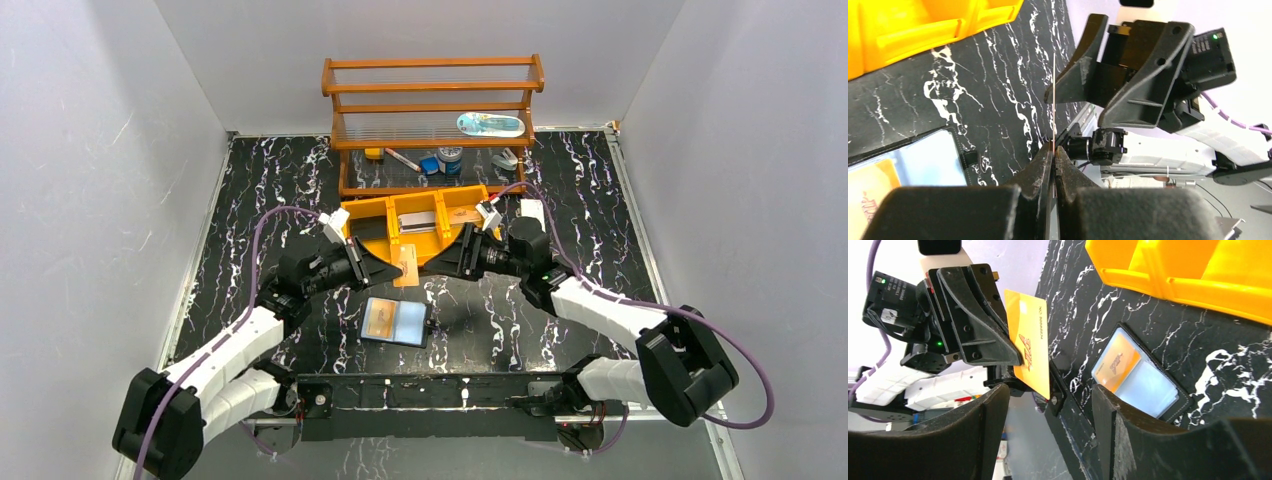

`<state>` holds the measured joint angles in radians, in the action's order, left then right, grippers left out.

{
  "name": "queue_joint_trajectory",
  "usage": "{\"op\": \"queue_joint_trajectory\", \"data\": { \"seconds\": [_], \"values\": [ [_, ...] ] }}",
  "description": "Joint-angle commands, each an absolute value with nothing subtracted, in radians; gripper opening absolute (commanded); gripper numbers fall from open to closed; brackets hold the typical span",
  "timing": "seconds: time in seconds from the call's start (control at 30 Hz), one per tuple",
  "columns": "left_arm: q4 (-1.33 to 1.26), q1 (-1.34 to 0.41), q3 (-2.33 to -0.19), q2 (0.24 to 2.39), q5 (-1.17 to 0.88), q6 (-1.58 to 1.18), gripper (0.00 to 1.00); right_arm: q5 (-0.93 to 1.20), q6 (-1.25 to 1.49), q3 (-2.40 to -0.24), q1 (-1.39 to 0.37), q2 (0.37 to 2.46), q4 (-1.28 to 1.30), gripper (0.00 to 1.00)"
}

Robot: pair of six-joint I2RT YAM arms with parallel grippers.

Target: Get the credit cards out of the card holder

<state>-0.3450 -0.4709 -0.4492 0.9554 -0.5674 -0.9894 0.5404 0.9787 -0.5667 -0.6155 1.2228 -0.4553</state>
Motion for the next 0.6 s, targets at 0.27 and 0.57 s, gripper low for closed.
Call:
{"op": "queue_joint_trajectory", "data": {
  "seconds": [0.27,0.57],
  "values": [
    [-0.562,-0.468,-0.415,0.976,-0.751,-1.068,0.0,0.737,1.157,-0.584,-0.611,1.343,-0.844,0.49],
    [-0.615,-0.468,-0.399,0.986,-0.771,-1.09,0.0,0.793,1.236,-0.585,-0.61,1.411,-0.996,0.29]
  ]
}}
